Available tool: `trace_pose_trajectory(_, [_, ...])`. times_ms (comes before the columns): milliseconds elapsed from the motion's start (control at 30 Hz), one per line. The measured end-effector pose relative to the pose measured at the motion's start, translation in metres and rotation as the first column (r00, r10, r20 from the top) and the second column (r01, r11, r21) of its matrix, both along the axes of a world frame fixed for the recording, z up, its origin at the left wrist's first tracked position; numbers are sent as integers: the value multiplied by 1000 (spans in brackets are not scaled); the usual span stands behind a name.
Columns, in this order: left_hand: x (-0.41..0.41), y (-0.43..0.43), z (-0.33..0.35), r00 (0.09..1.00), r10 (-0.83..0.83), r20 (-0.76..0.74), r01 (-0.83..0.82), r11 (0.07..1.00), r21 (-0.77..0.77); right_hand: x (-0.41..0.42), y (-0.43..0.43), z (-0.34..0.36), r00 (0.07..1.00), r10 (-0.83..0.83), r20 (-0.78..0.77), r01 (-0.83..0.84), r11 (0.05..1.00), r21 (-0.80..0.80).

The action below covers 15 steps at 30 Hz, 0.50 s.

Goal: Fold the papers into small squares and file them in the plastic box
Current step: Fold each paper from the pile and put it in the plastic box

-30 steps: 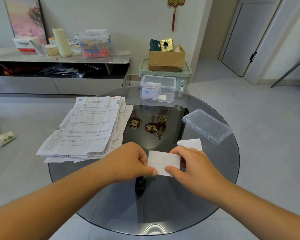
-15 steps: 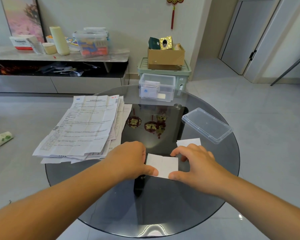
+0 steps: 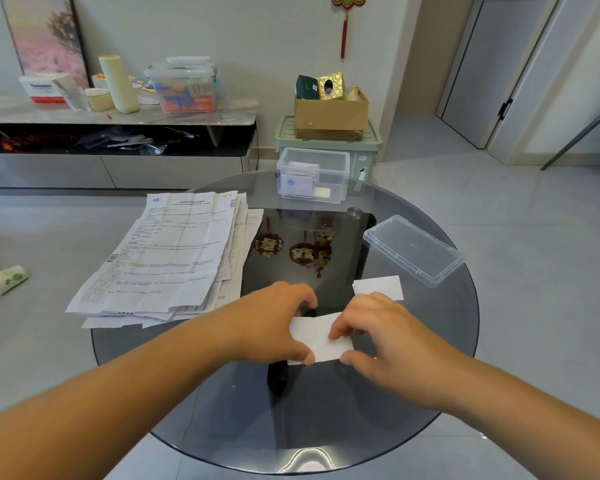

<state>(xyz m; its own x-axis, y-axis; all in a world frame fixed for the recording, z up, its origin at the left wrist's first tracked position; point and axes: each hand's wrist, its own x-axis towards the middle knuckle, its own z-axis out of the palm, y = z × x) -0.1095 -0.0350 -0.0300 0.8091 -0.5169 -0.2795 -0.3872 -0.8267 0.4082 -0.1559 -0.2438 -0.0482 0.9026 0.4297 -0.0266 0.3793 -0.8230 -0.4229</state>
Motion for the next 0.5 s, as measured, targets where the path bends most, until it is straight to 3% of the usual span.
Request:
trace_pose_trajectory(200, [-2, -2, 0, 994, 93, -54, -94, 996, -10, -3, 3, -4, 997, 73, 20, -73, 997, -24])
trace_pose_trajectory(400, [-1, 1, 1, 969, 210, -128, -231, 955, -186, -2, 7, -3, 990, 118, 81, -110, 989, -96])
trace_pose_trajectory(500, [-4, 4, 2, 927, 228, -297, -308, 917, -256, -4, 9, -4, 989, 113, 100, -101, 988, -120])
